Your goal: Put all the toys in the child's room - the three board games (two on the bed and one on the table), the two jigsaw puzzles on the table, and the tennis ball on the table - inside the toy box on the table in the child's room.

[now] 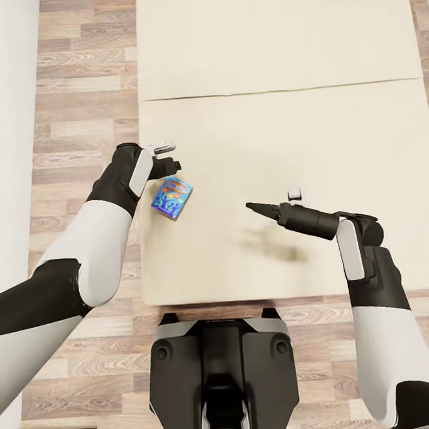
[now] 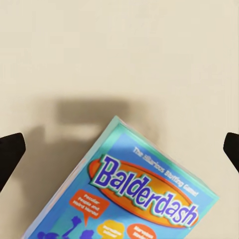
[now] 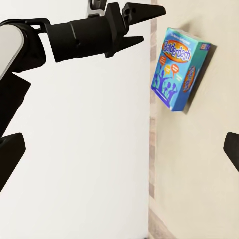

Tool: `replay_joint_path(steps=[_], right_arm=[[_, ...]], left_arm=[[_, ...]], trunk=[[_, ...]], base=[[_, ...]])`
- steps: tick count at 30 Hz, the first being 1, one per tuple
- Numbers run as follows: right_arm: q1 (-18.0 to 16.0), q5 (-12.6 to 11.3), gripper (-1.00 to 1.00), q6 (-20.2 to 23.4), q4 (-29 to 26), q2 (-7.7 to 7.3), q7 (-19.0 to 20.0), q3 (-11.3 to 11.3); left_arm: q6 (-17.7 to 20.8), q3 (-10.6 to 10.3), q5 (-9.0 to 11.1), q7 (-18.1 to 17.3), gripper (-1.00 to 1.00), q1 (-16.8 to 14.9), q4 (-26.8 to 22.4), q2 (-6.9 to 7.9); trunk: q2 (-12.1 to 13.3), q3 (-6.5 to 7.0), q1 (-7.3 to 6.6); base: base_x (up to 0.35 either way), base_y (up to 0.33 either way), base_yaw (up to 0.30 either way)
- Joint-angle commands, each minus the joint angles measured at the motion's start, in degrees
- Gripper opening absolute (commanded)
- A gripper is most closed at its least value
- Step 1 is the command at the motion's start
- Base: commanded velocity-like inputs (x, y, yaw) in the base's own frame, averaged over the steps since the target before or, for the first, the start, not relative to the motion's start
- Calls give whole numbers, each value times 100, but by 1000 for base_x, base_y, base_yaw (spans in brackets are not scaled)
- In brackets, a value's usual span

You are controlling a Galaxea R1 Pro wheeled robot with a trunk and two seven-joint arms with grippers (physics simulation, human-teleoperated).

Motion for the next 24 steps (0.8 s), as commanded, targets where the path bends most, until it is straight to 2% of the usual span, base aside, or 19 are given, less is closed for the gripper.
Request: replay_joint_path(steps=[1, 14, 24], right_arm=[[-3, 21, 100, 19, 0, 1, 33, -5], [-3, 23, 100, 19, 0, -3, 33, -5], [-3, 28, 100, 19, 0, -6, 33, -5]], left_arm=[[18, 24, 60, 44, 100, -2, -5, -6], [14, 20, 60, 44, 100, -2, -7, -6], [13, 23, 60, 44, 100, -2, -14, -6]], trunk=[[-9, -15, 3], [-9, -130, 3], [-9, -149, 3]], base=[[0, 0, 0], [0, 0, 0], [0, 0, 0]])
